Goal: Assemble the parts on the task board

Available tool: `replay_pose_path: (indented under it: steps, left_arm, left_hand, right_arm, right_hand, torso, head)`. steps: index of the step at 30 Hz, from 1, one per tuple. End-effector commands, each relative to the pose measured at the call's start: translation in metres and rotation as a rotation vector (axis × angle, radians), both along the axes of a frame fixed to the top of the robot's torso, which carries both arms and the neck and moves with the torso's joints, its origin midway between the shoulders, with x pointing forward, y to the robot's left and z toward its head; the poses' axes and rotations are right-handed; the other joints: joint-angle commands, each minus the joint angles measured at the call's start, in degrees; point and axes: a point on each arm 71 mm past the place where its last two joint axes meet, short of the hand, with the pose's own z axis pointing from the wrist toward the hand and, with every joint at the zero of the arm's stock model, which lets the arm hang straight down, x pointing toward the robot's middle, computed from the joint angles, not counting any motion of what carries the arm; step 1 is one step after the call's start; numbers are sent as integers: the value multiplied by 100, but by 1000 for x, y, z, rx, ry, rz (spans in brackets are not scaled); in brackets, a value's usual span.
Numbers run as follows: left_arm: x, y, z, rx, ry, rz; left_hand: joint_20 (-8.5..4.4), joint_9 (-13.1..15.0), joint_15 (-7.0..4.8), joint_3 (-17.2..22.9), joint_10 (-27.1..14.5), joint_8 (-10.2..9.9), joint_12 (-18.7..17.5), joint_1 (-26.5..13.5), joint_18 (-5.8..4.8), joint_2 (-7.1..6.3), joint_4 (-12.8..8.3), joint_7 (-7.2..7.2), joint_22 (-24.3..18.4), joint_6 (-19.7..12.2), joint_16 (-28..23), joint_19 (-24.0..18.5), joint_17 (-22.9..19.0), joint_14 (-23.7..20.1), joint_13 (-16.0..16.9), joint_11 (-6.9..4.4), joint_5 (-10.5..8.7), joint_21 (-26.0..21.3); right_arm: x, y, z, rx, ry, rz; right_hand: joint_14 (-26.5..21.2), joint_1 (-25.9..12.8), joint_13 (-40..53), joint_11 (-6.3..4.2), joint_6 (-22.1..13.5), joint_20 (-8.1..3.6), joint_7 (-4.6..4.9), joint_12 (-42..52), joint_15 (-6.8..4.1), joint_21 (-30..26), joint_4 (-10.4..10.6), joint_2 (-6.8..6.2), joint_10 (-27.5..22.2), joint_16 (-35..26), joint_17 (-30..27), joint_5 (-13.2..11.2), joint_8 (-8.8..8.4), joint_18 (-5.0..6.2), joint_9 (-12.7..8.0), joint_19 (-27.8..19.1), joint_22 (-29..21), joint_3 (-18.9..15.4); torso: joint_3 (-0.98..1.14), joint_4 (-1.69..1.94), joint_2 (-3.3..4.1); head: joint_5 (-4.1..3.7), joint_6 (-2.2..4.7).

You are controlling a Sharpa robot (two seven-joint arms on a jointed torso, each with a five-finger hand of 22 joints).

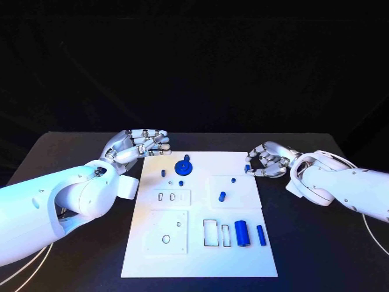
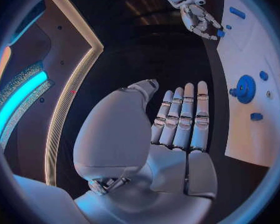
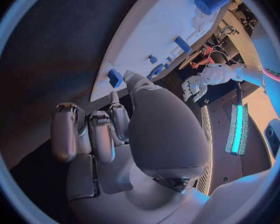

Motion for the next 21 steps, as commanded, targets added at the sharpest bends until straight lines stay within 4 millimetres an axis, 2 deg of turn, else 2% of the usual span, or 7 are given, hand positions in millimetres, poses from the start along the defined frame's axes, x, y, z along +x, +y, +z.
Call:
replay_pose_path:
  steps: [1,10,14,21]
  left_arm:
    - [0,-2,2,-10,-8,-17]
    - [-1,-1,2,-9,-8,-16]
    - [-1,-1,2,-8,-8,-16]
    - [-1,-1,2,-8,-7,-15]
  left_hand:
    - [5,8,-10,36,-24,-29,-9,-28,75,-26,9,69,-7,-46,-37,-50,10,-46,1,30,-33,-23]
    - [5,8,-10,36,-24,-29,-9,-28,75,-26,9,69,-7,-46,-37,-50,10,-46,1,30,-33,-23]
    - [5,8,-10,36,-24,-29,-9,-28,75,-26,9,69,-7,-46,-37,-50,10,-46,1,30,-33,-23]
    - [7,15,-9,47,-25,-29,-8,-22,76,-28,-6,69,-11,-46,-45,-53,38,-52,2,30,-33,-25]
  right_arm:
    - [0,2,-2,-8,13,14]
    - [0,2,-4,-13,18,11]
    - [1,2,-5,-16,21,9]
    - [2,3,-6,-21,26,8]
  right_hand:
    - [532,55,64,-4,26,-12,-2,1,-26,9,-31,-10,-24,8,1232,36,-29,10,-6,-14,419,19]
    - [534,101,87,-12,88,-15,-9,18,-32,21,-44,49,1,11,1240,61,-3,7,-6,-2,437,110]
    - [536,145,117,-40,201,-31,-38,39,-53,34,-66,115,35,13,1249,68,47,3,-5,12,458,271]
    - [538,164,132,-49,235,-41,-48,47,-63,43,-84,122,48,16,1257,70,59,0,-12,20,471,370]
  torso:
    - [-3,8,-2]
    - [-3,2,4]
    - [-3,4,-1]
    - [-5,4,-3]
  head:
    - [-6,-10]
    - [3,-15]
    - [2,-25]
    - [2,-42]
